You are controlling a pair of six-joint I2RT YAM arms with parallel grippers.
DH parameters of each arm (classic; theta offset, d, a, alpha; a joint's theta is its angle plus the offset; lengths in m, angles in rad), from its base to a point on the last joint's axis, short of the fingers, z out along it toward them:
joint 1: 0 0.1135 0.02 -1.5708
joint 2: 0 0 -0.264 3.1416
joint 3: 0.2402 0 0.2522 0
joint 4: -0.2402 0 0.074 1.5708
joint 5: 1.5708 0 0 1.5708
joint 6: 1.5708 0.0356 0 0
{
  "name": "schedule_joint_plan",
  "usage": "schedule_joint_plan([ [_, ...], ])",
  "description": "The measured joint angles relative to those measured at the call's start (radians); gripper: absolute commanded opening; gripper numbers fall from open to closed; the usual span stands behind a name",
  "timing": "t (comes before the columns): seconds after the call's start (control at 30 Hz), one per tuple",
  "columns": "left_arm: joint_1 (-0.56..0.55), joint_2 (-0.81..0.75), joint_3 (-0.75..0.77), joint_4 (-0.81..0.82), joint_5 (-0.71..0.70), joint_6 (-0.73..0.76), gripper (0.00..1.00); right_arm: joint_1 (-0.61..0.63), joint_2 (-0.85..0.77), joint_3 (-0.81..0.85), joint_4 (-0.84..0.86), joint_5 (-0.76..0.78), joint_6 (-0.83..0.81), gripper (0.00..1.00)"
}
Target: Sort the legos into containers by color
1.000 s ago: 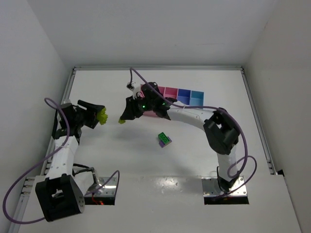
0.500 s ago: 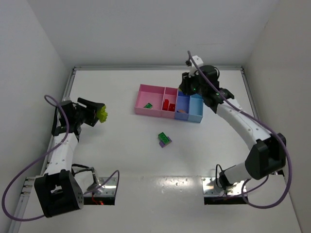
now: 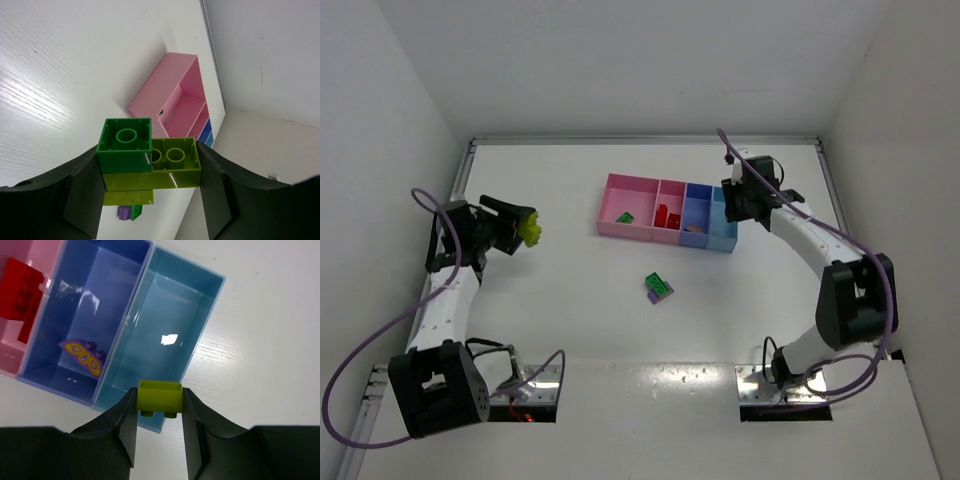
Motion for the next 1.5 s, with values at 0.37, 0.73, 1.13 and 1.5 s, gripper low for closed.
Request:
schedule_joint_plan([
  [0.37,0.000,0.024,0.000,0.000,0.001,0.000,0.07,-0.049,0.074,0.001,-0.031,-0.176,0.026,0.71],
  [0.73,0.000,0.024,0.000,0.004,0.019,-0.017,0.07,0.105,0.030,0.064,0.091,-0.630,0.056,0.76],
  [1.13,0.000,0.037,0.000,0.009,0.079,-0.050,0.07,0.433,0.251,0.219,0.296,-0.718,0.233,0.80],
  [1.5,0.000,0.043,0.000,0.055,0.113,-0.101,0.07,0.591,0.515,0.580,0.351,-0.580,0.408,0.89],
])
